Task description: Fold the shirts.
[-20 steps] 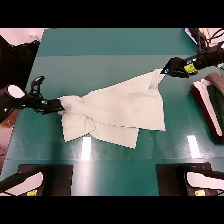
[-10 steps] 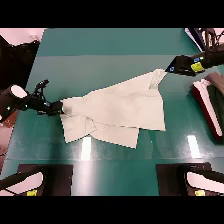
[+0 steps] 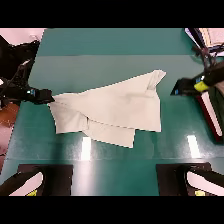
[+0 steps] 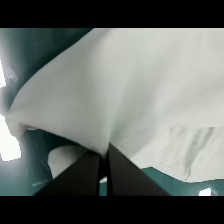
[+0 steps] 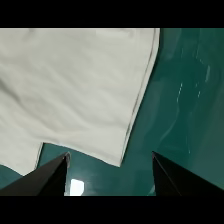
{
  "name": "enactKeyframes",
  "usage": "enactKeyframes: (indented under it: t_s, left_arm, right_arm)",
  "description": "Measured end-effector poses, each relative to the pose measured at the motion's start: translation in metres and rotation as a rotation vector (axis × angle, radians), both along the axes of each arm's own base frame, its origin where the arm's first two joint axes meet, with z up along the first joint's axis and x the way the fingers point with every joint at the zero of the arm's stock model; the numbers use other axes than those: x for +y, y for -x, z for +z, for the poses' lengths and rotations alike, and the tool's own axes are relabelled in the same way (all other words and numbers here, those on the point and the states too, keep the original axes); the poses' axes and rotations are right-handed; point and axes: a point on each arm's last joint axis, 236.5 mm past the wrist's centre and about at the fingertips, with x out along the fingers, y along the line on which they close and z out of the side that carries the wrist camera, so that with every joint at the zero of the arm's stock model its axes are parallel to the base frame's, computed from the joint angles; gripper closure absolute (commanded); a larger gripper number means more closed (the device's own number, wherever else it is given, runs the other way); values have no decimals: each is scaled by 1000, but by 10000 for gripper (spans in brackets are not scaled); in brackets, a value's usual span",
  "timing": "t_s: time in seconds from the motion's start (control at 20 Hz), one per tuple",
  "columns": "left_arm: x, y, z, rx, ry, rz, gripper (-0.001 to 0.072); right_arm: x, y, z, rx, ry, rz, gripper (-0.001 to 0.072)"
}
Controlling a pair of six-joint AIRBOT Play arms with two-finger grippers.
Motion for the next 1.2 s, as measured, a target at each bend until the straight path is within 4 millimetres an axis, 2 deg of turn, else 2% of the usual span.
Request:
enactKeyframes:
  t_s: [0.25, 0.4, 0.6, 0.85, 0.95, 1.05, 1.2]
  left_arm:
    - [0, 3, 10, -17, -5, -11, 677]
    - [-1, 4, 12, -19, -6, -12, 677]
    - [-1, 4, 12, -18, -3, -13, 677]
    - [-2, 7, 12, -8, -1, -17, 677]
    - [-2, 7, 11, -6, -1, -18, 677]
    - [-2, 8, 11, -4, 0, -19, 677]
    - [-2, 9, 11, 1, 0, -21, 677]
  right_arm:
    - [5, 65, -74, 194, -63, -58, 139]
    - [18, 86, -106, 246, -115, -99, 142]
    - [36, 92, -132, 234, -120, -116, 162]
    - [39, 86, -145, 193, -77, -140, 164]
    - [40, 85, -148, 189, -69, -153, 210]
    - [42, 84, -152, 192, -62, -150, 212]
    - [51, 88, -159, 218, -58, -130, 319]
